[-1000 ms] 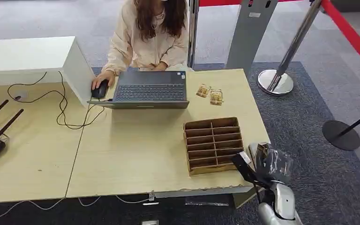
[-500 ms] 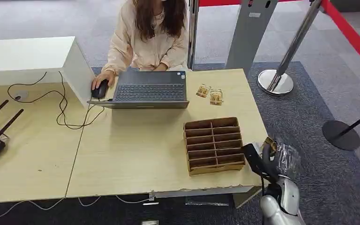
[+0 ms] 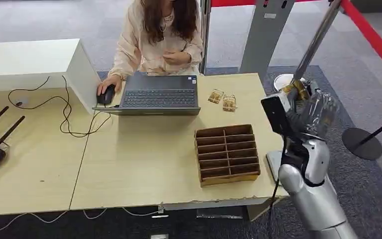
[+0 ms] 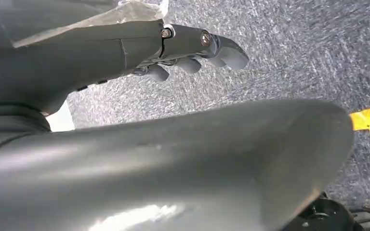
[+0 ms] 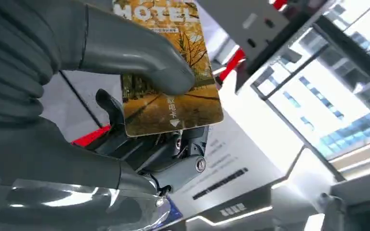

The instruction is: Pass the card to the sensor for recognition and then transmit it.

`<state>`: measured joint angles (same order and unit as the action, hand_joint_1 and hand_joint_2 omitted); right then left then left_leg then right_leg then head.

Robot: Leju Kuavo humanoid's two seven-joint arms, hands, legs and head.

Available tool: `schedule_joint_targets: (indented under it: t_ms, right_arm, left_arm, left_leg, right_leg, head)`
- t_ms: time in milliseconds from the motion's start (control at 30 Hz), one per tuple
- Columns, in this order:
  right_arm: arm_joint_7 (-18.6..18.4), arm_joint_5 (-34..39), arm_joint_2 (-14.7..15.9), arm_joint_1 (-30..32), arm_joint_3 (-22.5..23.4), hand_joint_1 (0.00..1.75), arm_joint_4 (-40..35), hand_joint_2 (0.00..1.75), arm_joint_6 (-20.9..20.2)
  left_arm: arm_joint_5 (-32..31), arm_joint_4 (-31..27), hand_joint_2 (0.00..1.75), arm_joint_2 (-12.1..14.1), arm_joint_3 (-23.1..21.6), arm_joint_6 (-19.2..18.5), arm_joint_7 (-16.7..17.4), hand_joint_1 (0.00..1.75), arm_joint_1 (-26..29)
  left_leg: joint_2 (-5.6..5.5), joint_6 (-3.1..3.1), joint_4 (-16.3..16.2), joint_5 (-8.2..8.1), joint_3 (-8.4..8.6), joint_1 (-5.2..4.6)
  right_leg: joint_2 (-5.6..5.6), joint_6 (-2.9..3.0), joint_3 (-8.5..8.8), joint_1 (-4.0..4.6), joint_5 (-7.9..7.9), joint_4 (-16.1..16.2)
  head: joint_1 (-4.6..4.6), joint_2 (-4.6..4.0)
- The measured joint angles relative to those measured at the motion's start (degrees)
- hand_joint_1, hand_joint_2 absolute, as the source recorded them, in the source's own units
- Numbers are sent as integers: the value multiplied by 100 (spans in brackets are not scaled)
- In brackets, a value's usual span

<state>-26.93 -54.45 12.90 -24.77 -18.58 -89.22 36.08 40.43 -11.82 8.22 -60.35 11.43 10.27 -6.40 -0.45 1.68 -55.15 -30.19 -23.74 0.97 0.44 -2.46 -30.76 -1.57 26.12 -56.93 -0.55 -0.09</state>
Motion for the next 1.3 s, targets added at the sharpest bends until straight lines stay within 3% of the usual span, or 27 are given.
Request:
schedule_joint_targets:
  t_ms: [200, 467, 933, 967, 1000, 1033, 1067, 1100, 1167, 1300]
  right_arm:
    - [-15, 168, -168, -715, -712, 152, 111, 175, -89]
    - [85, 306, -682, -1433, -1560, 148, 745, 175, -118]
    - [391, 717, -1322, -1934, -2226, 154, 1988, 175, 293]
    - [415, 708, -1346, -1947, -2249, 145, 2044, 175, 302]
    - [452, 663, -1381, -1956, -2272, 91, 2119, 175, 308]
    - [487, 601, -1416, -1957, -2288, 91, 2188, 175, 317]
    - [525, 548, -1449, -1957, -2301, 37, 2234, 175, 317]
    - [606, 498, -1489, -1954, -2314, 10, 2276, 175, 317]
    - [719, 439, -1554, -1955, -2340, 2, 2373, 175, 319]
    - [913, 391, -1650, -1946, -2347, 0, 2520, 175, 326]
  left_arm:
    - [-46, 0, 0, -50, 0, 28, 13, 0, -77]
    - [-68, -15, 0, -179, 0, 59, 28, 0, -200]
    - [-100, -22, 0, -350, -4, 59, -37, 0, -252]
    - [-98, -22, 0, -356, -4, 59, -44, 0, -252]
    - [-98, -22, 0, -367, -4, 59, -48, 0, -255]
    - [-98, -22, 0, -376, -4, 59, -52, 0, -256]
    - [-98, -22, 0, -380, -4, 59, -55, 0, -256]
    - [-100, -22, 0, -385, -4, 57, -59, 0, -257]
    - [-118, -22, 0, -393, -4, 55, -59, 0, -260]
    - [-138, -22, 0, -396, -4, 48, -59, 0, -260]
  left_leg:
    - [-2, 1, 0, 1, -4, 1]
    - [-4, 1, 0, 1, -7, 2]
    - [-7, 1, 0, 1, -10, 1]
    - [-7, 1, 0, 1, -10, 1]
    - [-7, 1, 0, 1, -10, 1]
    - [-7, 1, 0, 1, -10, 1]
    - [-7, 1, 0, 1, -9, 1]
    - [-6, 1, 0, 1, -10, 2]
    - [-7, 1, 0, 1, -9, 2]
    - [-5, 1, 0, 1, -9, 1]
  right_leg:
    - [-1, 0, 0, 0, 0, -3]
    - [-1, 0, -4, 1, 0, -4]
    - [-2, 0, -7, 6, 0, -2]
    - [-2, 0, -7, 5, 0, -2]
    - [-2, 0, -8, 6, 0, -2]
    - [-2, 0, -8, 6, 0, -2]
    - [-2, 0, -9, 6, 0, -2]
    - [-2, 0, -10, 6, 0, -2]
    - [-2, 0, -11, 13, 0, -2]
    - [-2, 0, -11, 15, 0, -2]
  head:
    - [0, 0]
    - [2, 0]
    - [2, 0]
    - [2, 0]
    - [2, 0]
    - [0, 0]
    - [2, 0]
    - [0, 0]
    - [2, 0]
    - [2, 0]
